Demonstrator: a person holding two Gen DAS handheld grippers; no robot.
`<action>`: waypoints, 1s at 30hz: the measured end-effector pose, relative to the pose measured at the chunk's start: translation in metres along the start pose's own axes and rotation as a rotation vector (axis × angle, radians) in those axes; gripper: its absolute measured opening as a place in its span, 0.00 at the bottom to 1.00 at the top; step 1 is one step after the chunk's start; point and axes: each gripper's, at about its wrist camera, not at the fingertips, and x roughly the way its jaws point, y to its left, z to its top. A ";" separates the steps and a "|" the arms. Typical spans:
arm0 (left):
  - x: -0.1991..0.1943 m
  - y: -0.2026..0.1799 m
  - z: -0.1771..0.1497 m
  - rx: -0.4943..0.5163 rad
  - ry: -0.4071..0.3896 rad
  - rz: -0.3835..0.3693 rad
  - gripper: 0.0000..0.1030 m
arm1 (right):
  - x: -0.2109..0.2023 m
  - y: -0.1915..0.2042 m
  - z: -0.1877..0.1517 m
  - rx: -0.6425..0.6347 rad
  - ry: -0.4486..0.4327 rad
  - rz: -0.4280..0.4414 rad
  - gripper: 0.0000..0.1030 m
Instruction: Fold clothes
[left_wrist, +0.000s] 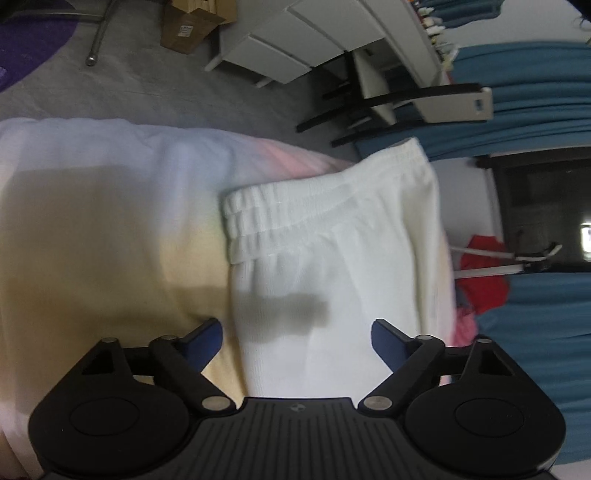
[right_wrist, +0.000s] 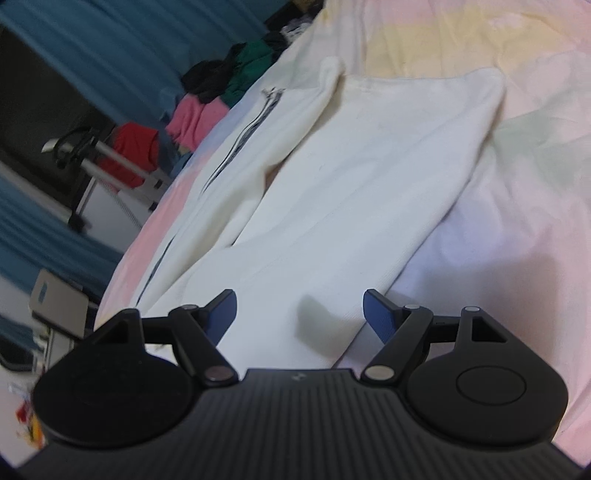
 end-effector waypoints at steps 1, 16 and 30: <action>-0.002 -0.001 -0.001 0.006 0.002 -0.030 0.83 | -0.001 -0.006 0.003 0.030 -0.006 -0.004 0.75; 0.032 -0.010 -0.007 -0.036 0.109 -0.097 0.78 | 0.017 -0.115 0.061 0.559 -0.088 0.025 0.69; 0.064 -0.024 0.008 0.085 0.081 -0.126 0.12 | 0.062 -0.094 0.088 0.293 -0.347 -0.134 0.10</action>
